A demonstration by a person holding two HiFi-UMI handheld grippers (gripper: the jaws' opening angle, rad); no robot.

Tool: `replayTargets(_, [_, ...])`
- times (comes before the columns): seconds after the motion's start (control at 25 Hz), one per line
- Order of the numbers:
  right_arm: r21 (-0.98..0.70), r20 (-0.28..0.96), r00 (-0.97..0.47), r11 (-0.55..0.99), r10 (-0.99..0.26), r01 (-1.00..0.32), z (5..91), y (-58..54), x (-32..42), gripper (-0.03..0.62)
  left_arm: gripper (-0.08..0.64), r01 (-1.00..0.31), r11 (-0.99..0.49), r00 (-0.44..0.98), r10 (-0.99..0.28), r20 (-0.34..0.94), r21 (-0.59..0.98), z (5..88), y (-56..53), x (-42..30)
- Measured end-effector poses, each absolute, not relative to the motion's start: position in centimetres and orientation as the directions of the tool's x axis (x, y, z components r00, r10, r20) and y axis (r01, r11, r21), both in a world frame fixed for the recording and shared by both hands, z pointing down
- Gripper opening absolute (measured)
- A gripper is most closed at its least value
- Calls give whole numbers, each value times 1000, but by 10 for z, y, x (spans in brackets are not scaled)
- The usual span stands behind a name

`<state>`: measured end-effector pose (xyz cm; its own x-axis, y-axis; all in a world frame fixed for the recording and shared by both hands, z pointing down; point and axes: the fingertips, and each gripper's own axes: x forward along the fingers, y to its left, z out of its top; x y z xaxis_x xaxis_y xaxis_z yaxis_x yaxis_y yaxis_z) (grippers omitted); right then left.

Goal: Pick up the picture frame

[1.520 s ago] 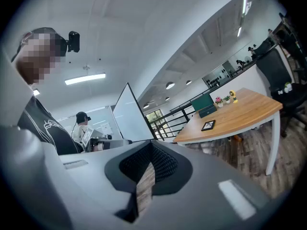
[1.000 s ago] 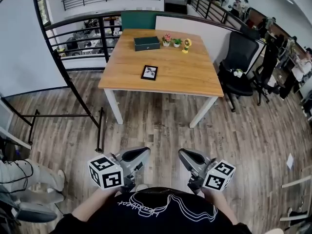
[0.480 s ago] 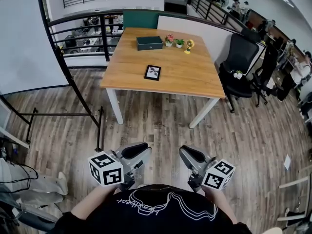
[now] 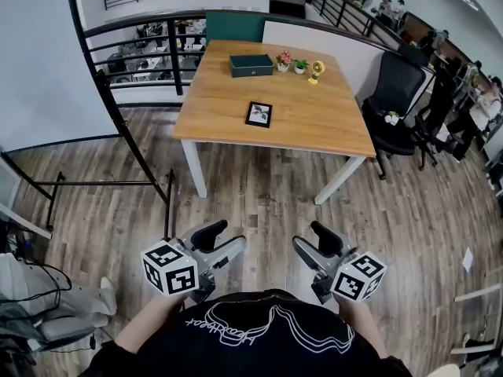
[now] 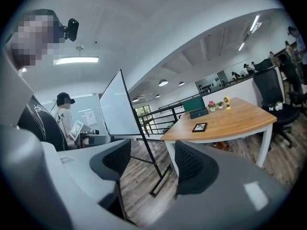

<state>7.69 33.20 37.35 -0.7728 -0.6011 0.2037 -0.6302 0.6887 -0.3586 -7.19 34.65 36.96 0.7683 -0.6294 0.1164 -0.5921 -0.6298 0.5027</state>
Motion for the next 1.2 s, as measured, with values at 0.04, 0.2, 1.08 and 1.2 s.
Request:
replayTargets(0.04, [-352,209,-772,690,-601,-632,375,328,75,301,254,-609,-613,753,-646,125,502,373,343,-78])
replayTargets(0.2, [-343,225,-786,708,-576,-617,384,313,64,327,288,-659,-557,699,-702,138,506,384,326,-96])
replayTargets(1.08, [-449,250,-829,699,-500,-557,430,-11,53,334,319,-764,-432,605,-738,299,479,422,12,-102])
replayTargets(1.2, [-445,271,-832,703,-485,-555,433,-49,54,333,319,-764,-435,611,-724,319,477,424,-26,-99])
